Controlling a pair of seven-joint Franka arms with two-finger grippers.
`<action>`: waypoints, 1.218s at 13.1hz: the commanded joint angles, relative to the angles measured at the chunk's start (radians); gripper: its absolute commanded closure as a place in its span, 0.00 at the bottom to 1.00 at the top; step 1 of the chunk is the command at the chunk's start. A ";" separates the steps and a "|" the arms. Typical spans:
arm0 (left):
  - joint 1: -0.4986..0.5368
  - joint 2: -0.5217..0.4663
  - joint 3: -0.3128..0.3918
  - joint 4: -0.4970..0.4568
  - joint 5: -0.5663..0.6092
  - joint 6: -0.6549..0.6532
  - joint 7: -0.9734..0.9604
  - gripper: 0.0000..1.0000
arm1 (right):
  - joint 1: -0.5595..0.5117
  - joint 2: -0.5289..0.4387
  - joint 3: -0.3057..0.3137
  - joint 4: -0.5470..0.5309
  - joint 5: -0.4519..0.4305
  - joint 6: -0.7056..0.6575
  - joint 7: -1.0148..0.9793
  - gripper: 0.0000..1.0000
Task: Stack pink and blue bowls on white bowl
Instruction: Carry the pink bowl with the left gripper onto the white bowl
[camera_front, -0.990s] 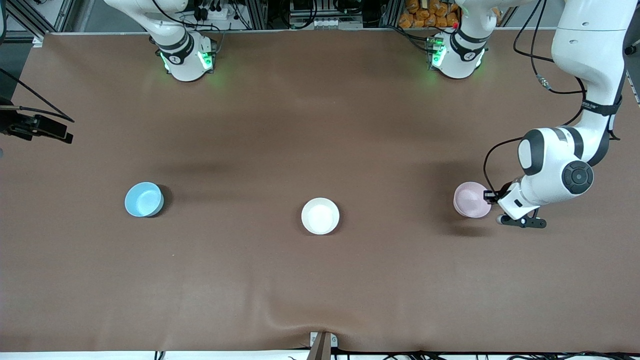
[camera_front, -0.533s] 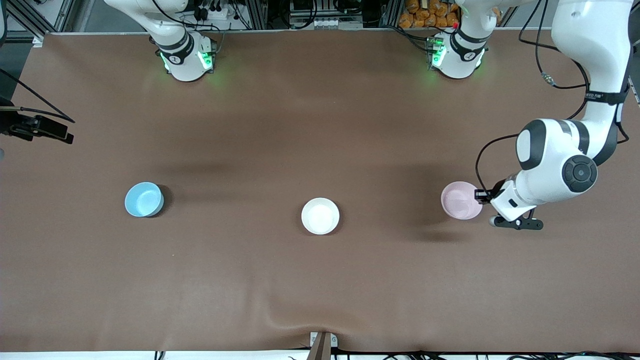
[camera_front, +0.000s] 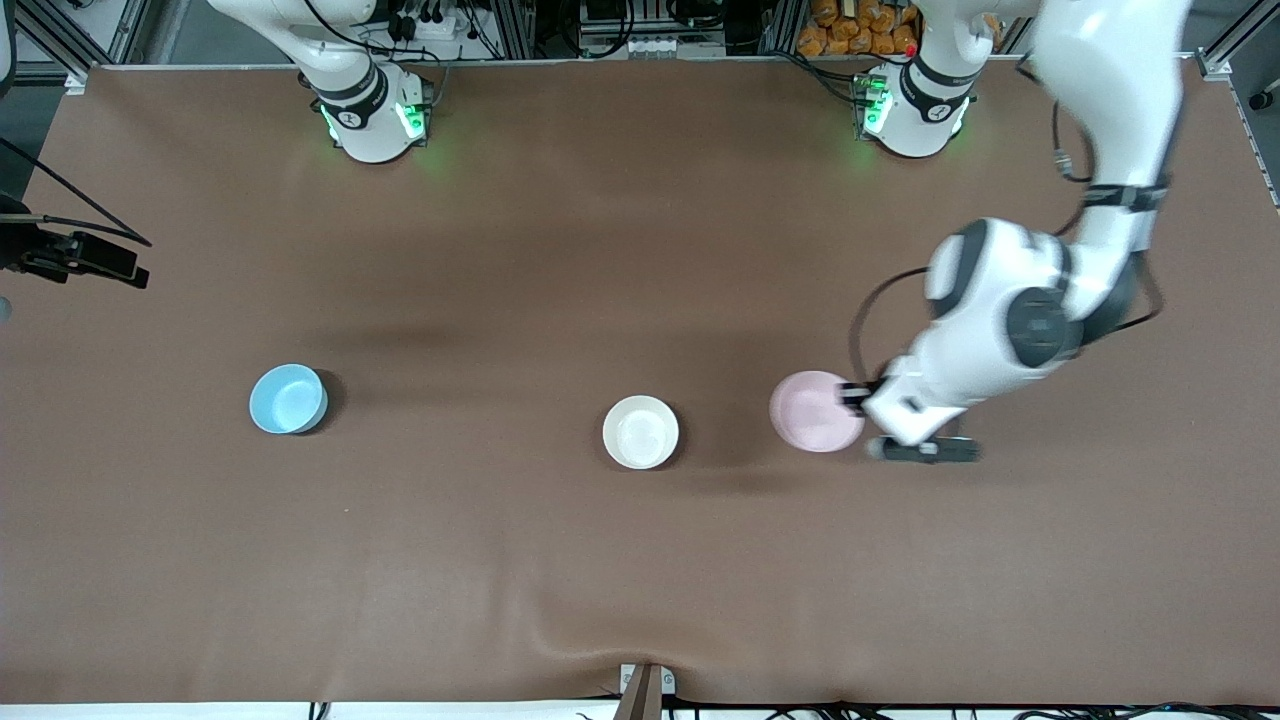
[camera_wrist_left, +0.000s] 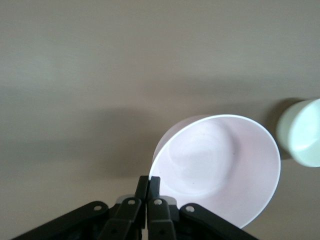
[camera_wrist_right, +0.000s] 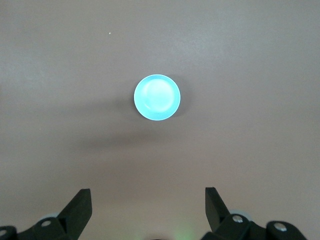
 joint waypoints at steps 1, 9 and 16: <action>-0.077 0.160 0.005 0.198 -0.009 -0.020 -0.130 1.00 | -0.002 0.001 0.005 0.005 -0.012 -0.004 -0.007 0.00; -0.258 0.292 0.017 0.268 -0.008 0.166 -0.285 1.00 | -0.002 0.010 0.005 0.005 -0.012 -0.004 -0.007 0.00; -0.280 0.327 0.017 0.268 -0.008 0.223 -0.303 1.00 | -0.002 0.114 0.008 -0.073 -0.011 0.176 -0.010 0.00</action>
